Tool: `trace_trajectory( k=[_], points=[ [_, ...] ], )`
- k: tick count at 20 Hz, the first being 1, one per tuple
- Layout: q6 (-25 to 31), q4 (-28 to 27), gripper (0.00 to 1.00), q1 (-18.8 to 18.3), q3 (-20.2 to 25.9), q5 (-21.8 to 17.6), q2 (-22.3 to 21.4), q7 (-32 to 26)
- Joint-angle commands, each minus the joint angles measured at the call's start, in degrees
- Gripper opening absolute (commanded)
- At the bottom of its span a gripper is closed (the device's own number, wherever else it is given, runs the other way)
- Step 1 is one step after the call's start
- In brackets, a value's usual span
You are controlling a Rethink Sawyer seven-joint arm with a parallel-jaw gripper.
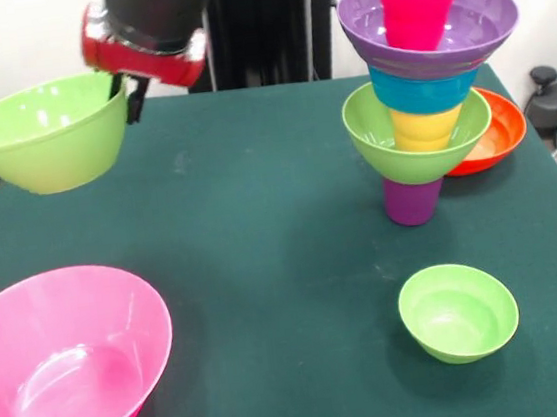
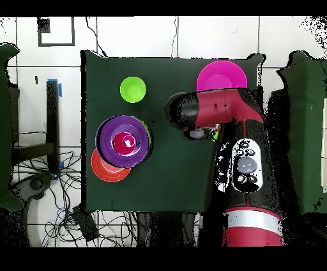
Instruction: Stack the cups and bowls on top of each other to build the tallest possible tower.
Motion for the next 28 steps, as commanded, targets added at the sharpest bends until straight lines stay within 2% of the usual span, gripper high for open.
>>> trace_trajectory(
  k=[1, 4, 12, 15, 16, 17, 20, 24, 28],
  points=[
    [6.4, -3.3, 0.0, 3.9, 0.4, -6.0, -3.6, -9.5],
    [7.3, -3.9, 0.0, 5.2, -0.5, -7.6, -4.8, -11.1],
    [13.6, -4.4, 0.0, 6.8, 0.5, -5.9, -10.1, -15.1],
    [10.0, -3.3, 0.0, 6.4, 1.9, -6.6, -11.1, -16.7],
    [9.9, -2.9, 0.0, 6.1, 2.6, -7.0, -11.3, -18.9],
    [12.8, -2.3, 0.0, 6.3, 2.7, -7.3, -11.9, -21.6],
    [9.5, -1.6, 0.0, 5.1, 5.7, -7.3, -12.7, -26.8],
    [10.2, -2.7, 0.0, 5.5, 6.7, -7.9, -12.9, -27.9],
    [8.0, 0.1, 0.0, 5.5, 8.3, -5.4, -14.3, -28.6]
  ],
)
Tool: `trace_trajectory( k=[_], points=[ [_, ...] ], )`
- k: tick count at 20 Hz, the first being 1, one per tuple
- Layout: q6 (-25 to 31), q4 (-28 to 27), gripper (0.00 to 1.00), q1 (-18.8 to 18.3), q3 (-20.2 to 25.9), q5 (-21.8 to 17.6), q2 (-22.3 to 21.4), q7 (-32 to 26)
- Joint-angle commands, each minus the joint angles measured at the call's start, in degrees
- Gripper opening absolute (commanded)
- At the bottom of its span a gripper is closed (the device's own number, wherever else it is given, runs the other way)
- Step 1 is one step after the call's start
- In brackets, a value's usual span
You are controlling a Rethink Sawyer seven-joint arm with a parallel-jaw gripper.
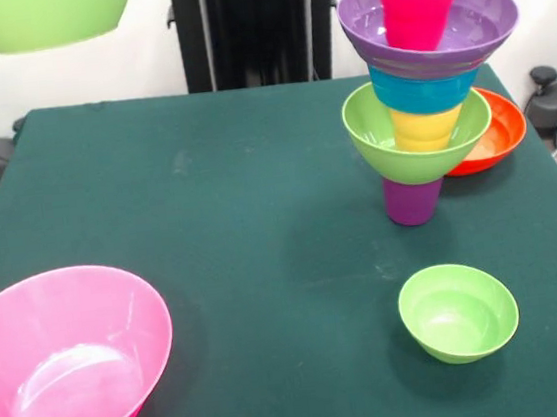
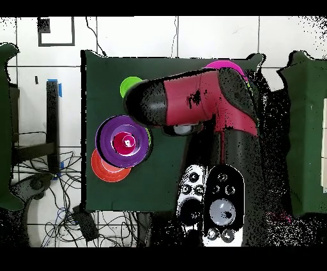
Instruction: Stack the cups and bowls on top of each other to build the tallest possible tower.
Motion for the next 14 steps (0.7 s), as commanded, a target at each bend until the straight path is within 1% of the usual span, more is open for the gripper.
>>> trace_trajectory(
  k=[1, 3, 4, 6, 8, 9, 11, 12, 14],
  points=[
    [0.6, 2.3, 0.0, 0.2, 7.7, -1.8, -0.8, -21.3],
    [1.3, 2.0, 0.0, 1.1, 7.4, -2.2, -0.2, -20.2],
    [1.3, 2.2, 0.0, 1.1, 7.5, -1.8, -0.2, -19.8],
    [2.0, 2.3, 0.0, 1.4, 7.6, -0.5, 0.0, -17.9],
    [1.7, 3.4, 0.0, 1.1, 8.1, 2.4, -0.3, -15.4],
    [0.6, 4.0, 0.0, 1.2, 8.1, 3.4, -0.6, -13.4],
    [0.8, 4.6, 0.0, 1.7, 8.0, 5.0, -0.7, -10.7],
    [1.0, 4.4, 0.0, 2.1, 7.7, 4.7, -0.7, -10.3],
    [0.5, 5.0, 0.0, 2.4, 7.6, 5.9, -0.6, -8.5]
  ],
)
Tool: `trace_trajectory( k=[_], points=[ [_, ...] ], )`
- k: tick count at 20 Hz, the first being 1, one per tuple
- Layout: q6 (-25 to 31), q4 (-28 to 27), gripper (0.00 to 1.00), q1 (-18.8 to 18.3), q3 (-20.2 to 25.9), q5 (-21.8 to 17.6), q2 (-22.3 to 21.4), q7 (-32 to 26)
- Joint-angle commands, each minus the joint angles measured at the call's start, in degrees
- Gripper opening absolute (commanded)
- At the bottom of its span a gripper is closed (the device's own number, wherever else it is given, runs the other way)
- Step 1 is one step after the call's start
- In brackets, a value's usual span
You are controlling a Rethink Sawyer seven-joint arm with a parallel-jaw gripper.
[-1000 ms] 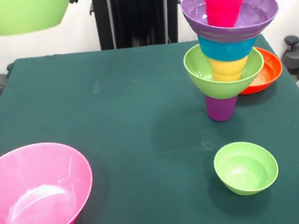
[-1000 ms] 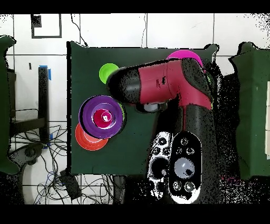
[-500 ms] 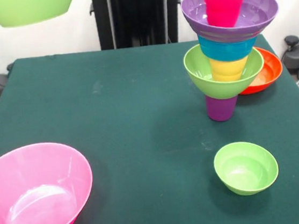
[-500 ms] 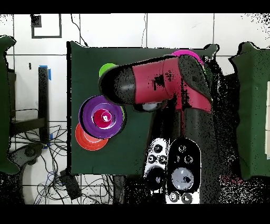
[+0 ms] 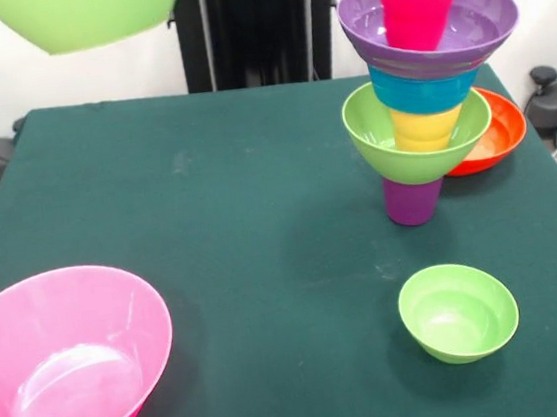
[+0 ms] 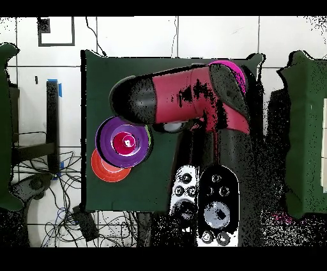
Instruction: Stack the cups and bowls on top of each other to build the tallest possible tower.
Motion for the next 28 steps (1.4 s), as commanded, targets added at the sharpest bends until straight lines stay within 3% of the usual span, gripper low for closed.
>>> trace_trajectory(
  k=[1, 14, 19, 28],
  points=[
    [0.5, 4.8, 0.0, 2.4, 5.5, 2.3, 0.5, -5.1],
    [5.9, 2.4, 0.0, 8.0, 2.0, 1.3, 1.0, -0.2],
    [12.0, 2.0, 0.0, 11.3, -0.4, -0.9, 0.5, -0.4],
    [15.9, 3.1, 0.0, 14.8, -2.5, -2.2, 0.5, -0.2]
  ],
)
